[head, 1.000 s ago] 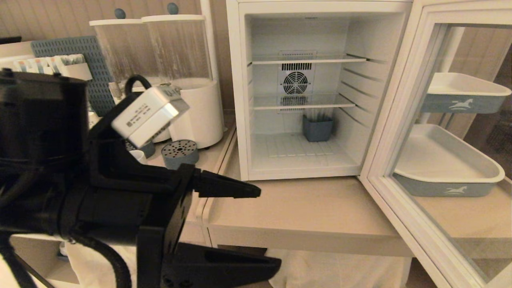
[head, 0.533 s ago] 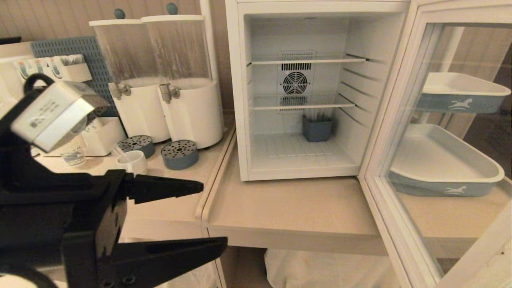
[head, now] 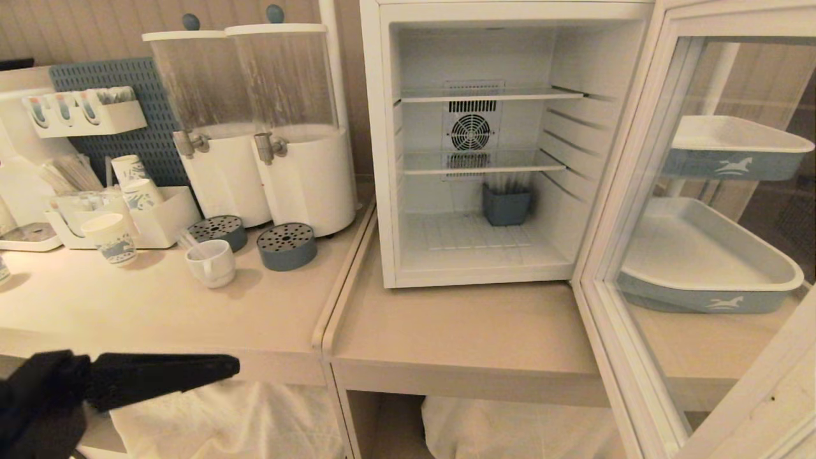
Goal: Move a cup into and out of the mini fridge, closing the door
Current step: Open the freezer door, then put the ceramic cup in the freezer
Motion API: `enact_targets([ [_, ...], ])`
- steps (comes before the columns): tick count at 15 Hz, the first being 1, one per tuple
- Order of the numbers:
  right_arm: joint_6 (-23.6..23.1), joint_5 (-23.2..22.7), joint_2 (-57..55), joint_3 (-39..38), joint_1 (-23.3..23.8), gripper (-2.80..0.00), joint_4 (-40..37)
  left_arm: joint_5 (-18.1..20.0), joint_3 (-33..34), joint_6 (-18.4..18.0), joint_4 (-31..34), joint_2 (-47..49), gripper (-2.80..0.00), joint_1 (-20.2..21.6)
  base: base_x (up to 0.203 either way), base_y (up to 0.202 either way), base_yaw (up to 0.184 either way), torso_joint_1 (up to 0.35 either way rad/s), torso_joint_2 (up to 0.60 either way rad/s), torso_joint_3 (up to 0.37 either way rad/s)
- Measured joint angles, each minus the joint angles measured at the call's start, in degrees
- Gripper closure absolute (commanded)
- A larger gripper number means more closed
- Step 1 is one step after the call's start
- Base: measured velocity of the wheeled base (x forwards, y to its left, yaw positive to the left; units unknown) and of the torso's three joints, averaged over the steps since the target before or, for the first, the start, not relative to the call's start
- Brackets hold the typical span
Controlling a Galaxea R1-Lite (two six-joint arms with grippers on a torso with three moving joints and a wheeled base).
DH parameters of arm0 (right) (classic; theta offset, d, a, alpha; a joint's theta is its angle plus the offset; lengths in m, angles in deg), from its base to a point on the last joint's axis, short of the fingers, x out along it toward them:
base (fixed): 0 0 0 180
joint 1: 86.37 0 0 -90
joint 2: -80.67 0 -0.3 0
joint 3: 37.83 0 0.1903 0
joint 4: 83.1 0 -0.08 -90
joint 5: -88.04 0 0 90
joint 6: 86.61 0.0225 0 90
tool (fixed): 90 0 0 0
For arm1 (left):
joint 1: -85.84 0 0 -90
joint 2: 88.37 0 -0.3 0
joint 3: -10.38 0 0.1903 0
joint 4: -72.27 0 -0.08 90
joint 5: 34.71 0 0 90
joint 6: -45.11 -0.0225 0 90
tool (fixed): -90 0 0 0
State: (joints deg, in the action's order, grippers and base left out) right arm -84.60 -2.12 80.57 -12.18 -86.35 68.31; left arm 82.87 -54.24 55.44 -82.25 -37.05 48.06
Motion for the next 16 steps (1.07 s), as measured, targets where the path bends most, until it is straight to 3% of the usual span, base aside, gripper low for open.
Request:
enact_targets([
  [2,0.0,0.0,0.0,0.0,0.0,0.0,0.0,0.0,2.0,0.2,0.7,-2.7,-2.8,0.7,0.0,0.0,0.0,0.0,0.0,0.0],
  [6,0.0,0.0,0.0,0.1,0.0,0.0,0.0,0.0,3.1,0.2,6.6,-9.3,-2.8,6.2,0.0,0.0,0.0,0.0,0.0,0.0],
  [9,0.0,0.0,0.0,0.0,0.0,0.0,0.0,0.3,3.8,0.3,6.9,-12.0,-2.8,10.0,0.0,0.0,0.0,0.0,0.0,0.0],
  [15,0.0,0.0,0.0,0.0,0.0,0.0,0.0,0.4,5.1,0.4,7.7,-14.4,-2.8,12.0,0.0,0.0,0.0,0.0,0.0,0.0],
  [16,0.0,0.0,0.0,0.0,0.0,0.0,0.0,0.1,5.8,0.4,7.6,-14.7,0.0,12.2,0.0,0.0,0.0,0.0,0.0,0.0],
])
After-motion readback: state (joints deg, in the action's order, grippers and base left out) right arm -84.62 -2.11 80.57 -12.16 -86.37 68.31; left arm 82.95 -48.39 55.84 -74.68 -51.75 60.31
